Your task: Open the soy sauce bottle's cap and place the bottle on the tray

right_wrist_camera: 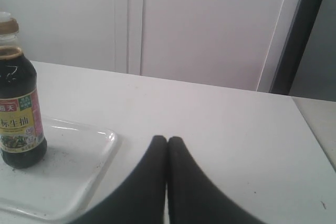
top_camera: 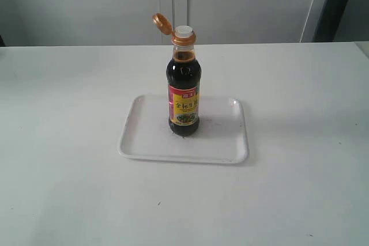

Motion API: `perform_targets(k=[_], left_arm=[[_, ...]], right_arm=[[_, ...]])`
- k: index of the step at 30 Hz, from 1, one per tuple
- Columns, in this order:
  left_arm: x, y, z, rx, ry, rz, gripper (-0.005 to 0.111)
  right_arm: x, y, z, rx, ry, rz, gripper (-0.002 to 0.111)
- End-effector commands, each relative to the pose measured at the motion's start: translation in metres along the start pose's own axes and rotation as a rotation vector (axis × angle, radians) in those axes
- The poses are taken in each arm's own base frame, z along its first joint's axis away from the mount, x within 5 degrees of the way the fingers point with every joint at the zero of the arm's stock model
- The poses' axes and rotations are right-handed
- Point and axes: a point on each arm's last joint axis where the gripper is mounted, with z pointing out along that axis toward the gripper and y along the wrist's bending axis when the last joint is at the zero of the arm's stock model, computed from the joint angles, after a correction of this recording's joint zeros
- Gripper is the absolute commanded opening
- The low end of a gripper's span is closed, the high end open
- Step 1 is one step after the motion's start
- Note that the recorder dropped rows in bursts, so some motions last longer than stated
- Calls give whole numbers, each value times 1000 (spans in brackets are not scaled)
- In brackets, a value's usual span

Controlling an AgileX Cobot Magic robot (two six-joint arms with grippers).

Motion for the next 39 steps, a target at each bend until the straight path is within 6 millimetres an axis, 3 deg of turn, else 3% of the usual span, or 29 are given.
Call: perform_targets(k=[1, 18, 39], left_arm=[[12, 1, 0, -35, -15, -21, 0], [51, 3, 15, -74, 54, -63, 0], [52, 3, 18, -78, 12, -77, 0]], right_arm=[[0, 0, -1, 6, -12, 3, 0], [0, 0, -1, 5, -12, 7, 0], [0, 0, -1, 5, -12, 7, 0]])
